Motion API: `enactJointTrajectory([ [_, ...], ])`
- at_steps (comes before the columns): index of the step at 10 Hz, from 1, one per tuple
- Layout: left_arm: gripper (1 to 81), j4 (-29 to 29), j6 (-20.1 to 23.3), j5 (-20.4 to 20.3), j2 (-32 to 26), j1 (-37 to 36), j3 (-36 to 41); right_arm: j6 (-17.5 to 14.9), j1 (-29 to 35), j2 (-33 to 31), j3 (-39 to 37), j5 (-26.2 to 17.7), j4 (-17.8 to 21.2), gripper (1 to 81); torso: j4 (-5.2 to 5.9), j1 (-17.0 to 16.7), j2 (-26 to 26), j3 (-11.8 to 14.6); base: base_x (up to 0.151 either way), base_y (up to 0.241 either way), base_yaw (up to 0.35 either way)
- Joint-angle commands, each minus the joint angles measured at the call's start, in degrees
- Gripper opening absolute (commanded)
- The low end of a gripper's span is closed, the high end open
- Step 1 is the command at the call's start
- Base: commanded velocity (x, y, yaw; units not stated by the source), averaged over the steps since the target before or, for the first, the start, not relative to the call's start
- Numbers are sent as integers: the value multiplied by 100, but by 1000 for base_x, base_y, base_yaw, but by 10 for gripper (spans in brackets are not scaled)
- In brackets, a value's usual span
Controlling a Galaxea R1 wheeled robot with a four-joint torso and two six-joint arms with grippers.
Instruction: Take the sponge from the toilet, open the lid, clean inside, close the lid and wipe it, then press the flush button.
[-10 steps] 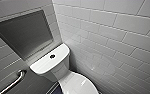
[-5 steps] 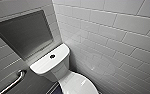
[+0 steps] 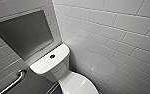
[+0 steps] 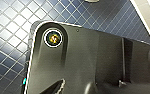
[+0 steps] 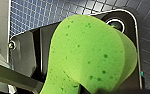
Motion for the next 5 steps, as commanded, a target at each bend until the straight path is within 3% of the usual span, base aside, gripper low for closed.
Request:
enactJointTrajectory([
  [1,811,-457,-3,423,-387,-433,592,2,40,-135,20,-262,-87,10,0,0,0,0,0,0,0],
  [5,811,-1363,-20,485,-625,-969,935,37,5,-47,-155,-253,-105,10,0,0,0,0,0,0,0],
])
